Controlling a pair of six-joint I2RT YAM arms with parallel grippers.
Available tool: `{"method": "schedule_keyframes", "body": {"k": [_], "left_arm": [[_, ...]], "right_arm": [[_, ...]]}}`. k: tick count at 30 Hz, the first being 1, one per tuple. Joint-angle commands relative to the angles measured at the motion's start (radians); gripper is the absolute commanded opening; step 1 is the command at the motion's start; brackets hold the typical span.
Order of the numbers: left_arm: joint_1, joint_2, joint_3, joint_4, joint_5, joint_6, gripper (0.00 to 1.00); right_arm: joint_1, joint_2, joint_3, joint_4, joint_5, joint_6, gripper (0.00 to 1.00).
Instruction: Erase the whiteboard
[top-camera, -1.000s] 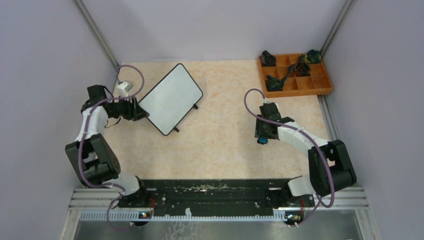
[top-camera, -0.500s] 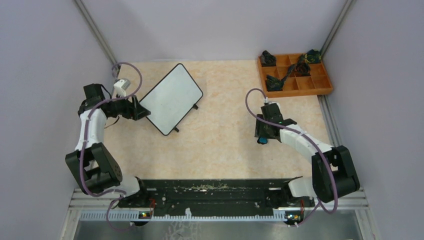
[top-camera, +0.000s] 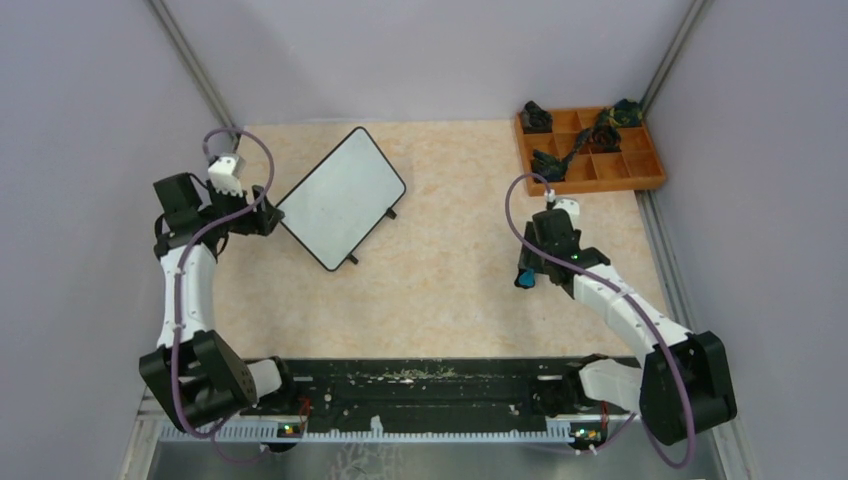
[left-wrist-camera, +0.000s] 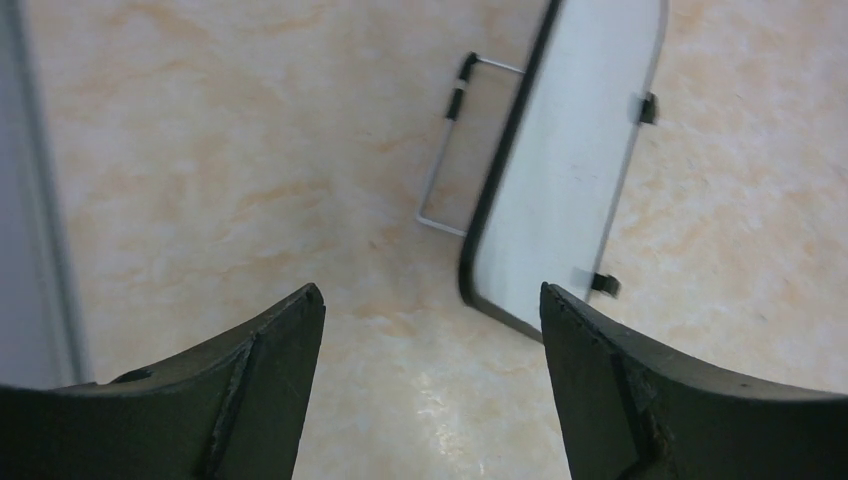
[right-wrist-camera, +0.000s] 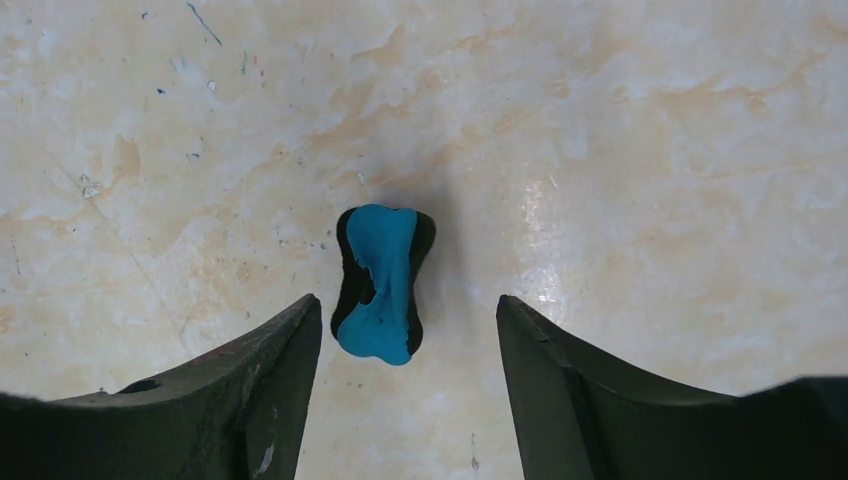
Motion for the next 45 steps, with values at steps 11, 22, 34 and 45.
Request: {"method": "schedule_keyframes", "body": {"k": [11, 22, 34, 45], "left_arm": [[0.15, -0.14, -0.176, 0.425, -0.312, -0.289, 0.82], [0.154, 0.013, -0.368, 0.73, -0.398, -0.363, 0.79], [-0.049, -0.043, -0.602, 1.032, -0.599, -0.379, 0.77], [-0.161, 0.024, -0.613, 1.111, -0.742, -0.411, 0.76]], "right_arm": [[-0.007, -0.024, -0.02, 0.065, 0.028, 0.019, 0.64], [-0.007, -0.027, -0.025, 0.076, 0.018, 0.014, 0.64], [-0.007, 0.002, -0.017, 0.104, -0.019, 0.015, 0.64], [-0.007, 0.006, -0.021, 0.11, -0.013, 0.014, 0.64]]}}
